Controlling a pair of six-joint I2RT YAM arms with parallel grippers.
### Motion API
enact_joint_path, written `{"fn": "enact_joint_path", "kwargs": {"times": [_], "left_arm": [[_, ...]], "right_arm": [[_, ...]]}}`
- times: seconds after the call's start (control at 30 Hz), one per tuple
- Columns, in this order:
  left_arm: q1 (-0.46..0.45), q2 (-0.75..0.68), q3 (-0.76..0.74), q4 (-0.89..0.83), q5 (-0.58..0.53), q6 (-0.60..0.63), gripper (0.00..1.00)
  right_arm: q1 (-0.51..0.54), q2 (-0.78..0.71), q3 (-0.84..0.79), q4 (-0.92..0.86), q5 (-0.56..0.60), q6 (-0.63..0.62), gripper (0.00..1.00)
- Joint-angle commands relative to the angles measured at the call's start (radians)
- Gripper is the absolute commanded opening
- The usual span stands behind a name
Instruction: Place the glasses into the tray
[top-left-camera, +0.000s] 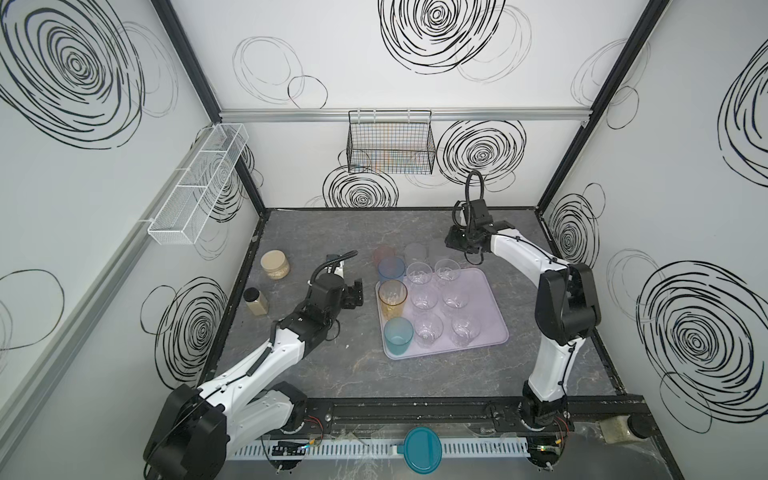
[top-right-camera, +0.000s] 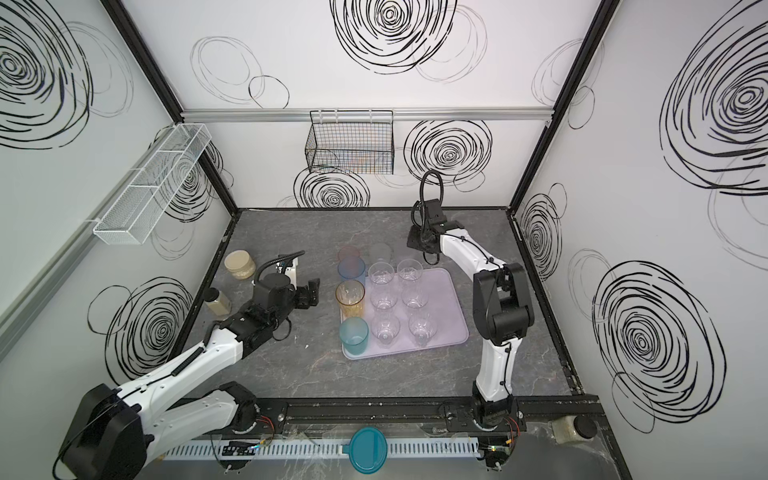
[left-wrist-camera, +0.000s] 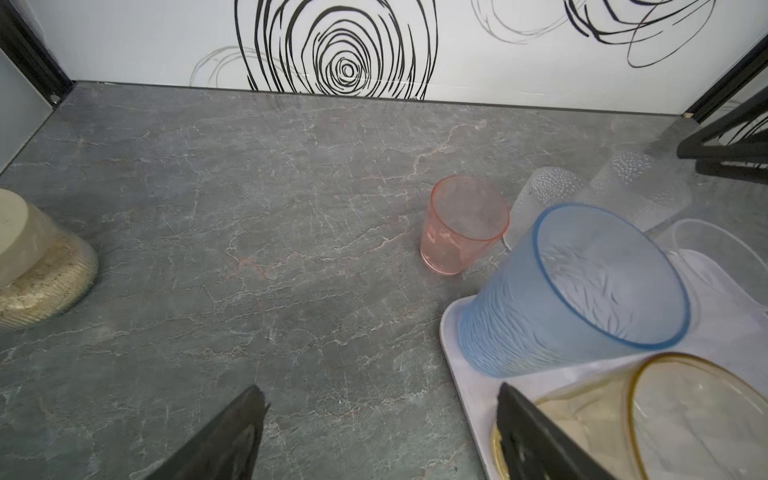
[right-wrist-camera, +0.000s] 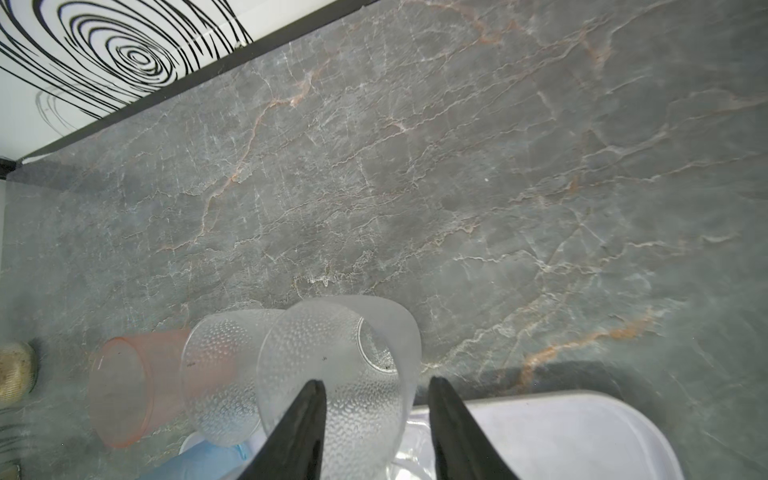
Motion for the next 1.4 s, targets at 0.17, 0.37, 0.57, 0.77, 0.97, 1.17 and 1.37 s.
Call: {"fn": "enact_joint_path", "kwargs": {"times": [0.17, 0.37, 0.57, 0.77, 0.97, 1.17, 1.37], "left_arm": [[0.019, 0.011, -0.008, 0.08, 0.046, -0.025, 0.9], [0.023, 0.023, -0.01, 0.084, 0.049, -0.035, 0.89], [0.026, 0.028, -0.01, 0.086, 0.054, -0.044, 0.89], [0.027, 0.009, -0.013, 0.082, 0.048, -0.043, 0.89], [0.028, 0.008, -0.016, 0.097, 0.063, -0.059, 0.89], [0.013, 0.02, 0.002, 0.079, 0.052, -0.052, 0.89], [-0.041, 0.013, 0.0, 0.066, 0.018, -0.037, 0.89]], "right_arm": [[0.004, 0.092, 0.051, -0.019, -0.003, -0.013, 0.42], [0.005, 0.092, 0.059, -0.011, 0.013, -0.013, 0.25], [0.004, 0.042, 0.075, -0.024, 0.058, -0.019, 0.13], [-0.002, -0.029, 0.105, -0.065, 0.1, -0.035, 0.1], [-0.051, -0.155, 0.049, -0.123, 0.16, -0.066, 0.1], [-0.118, -0.314, -0.169, -0.157, 0.22, -0.094, 0.1], [-0.142, -0.396, -0.311, -0.16, 0.232, -0.121, 0.1]]}}
